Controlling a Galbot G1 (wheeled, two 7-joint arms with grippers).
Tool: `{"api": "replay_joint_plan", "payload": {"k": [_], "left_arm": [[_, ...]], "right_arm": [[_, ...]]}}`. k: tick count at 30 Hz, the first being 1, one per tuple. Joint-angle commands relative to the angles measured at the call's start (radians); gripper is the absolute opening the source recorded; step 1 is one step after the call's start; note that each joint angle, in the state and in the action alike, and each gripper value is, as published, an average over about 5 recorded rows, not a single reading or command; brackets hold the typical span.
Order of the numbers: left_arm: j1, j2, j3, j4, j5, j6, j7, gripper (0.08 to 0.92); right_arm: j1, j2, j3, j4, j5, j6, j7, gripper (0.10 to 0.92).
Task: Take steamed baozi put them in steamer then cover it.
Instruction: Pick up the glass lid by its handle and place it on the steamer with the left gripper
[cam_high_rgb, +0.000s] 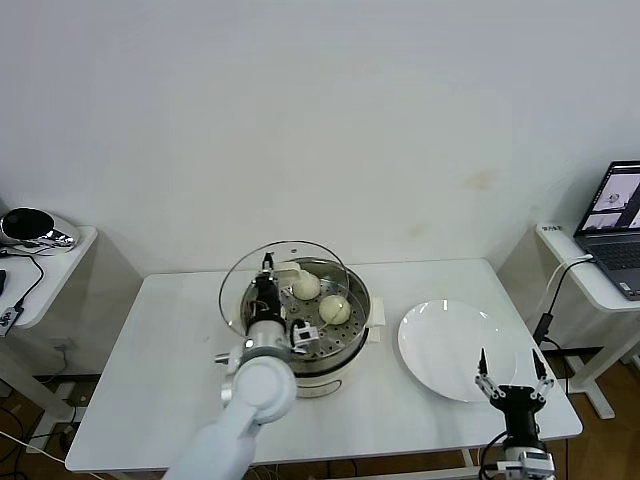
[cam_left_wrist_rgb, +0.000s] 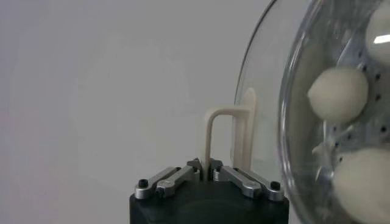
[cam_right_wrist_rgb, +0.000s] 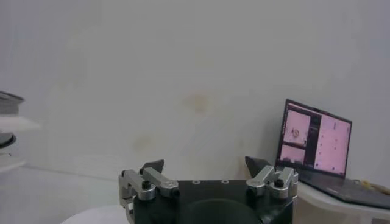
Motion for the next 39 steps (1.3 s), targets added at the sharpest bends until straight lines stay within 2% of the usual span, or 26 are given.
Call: {"api": "replay_joint_plan", "payload": {"k": [1, 15, 32, 39], "left_arm": [[0.007, -0.081, 0.041, 0.086, 0.102, -0.007, 0.011, 0.148], [0.046, -0.113, 0.022, 0.122, 0.153, -0.039, -0.025, 0.148], [0.043, -0.137, 0.026, 0.135, 0.144, -0.039, -0.025, 0.148], [0.062, -0.121, 0.021, 0.06, 0.103, -0.028, -0.027, 0.166]], "right_arm": [[-0.002, 0.003, -0.008, -0.003, -0.01, 0.007, 0.004, 0.823], [-0.014, 0.007, -0.025, -0.012, -0.025, 0.029, 0.006, 0.823], [-0.017, 0.006, -0.028, -0.013, -0.028, 0.036, 0.004, 0.823], [-0.017, 0.003, -0.03, -0.012, -0.03, 0.034, 0.004, 0.823]]}}
